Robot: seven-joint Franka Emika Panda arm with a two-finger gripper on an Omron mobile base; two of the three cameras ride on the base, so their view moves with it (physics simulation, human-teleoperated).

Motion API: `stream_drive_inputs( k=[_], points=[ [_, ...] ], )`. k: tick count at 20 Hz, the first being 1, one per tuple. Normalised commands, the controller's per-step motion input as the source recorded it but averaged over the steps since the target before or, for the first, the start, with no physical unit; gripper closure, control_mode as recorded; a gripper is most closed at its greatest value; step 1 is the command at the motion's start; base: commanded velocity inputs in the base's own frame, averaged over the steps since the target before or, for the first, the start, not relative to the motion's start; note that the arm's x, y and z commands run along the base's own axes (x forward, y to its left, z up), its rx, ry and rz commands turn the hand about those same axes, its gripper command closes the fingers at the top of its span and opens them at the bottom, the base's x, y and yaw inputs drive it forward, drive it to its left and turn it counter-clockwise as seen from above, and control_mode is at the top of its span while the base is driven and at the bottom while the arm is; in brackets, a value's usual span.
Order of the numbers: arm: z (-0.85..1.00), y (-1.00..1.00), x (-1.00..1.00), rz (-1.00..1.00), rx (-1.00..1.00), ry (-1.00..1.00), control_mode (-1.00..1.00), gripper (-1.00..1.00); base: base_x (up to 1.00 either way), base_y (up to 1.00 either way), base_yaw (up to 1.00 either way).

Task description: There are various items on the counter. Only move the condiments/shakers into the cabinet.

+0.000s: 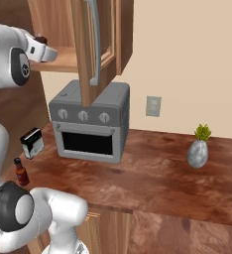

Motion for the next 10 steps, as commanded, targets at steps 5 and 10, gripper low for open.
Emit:
stream_drive_inputs(
  k=[5,10],
  points=[
    [-0.16,0.0,0.61,0.0,0.0,0.08,-1.0,1.0,0.0,0.0,0.0],
    [-0.23,0.0,0.52,0.0,-0.02,0.02,-1.0,1.0,0.0,0.0,0.0]
  ],
)
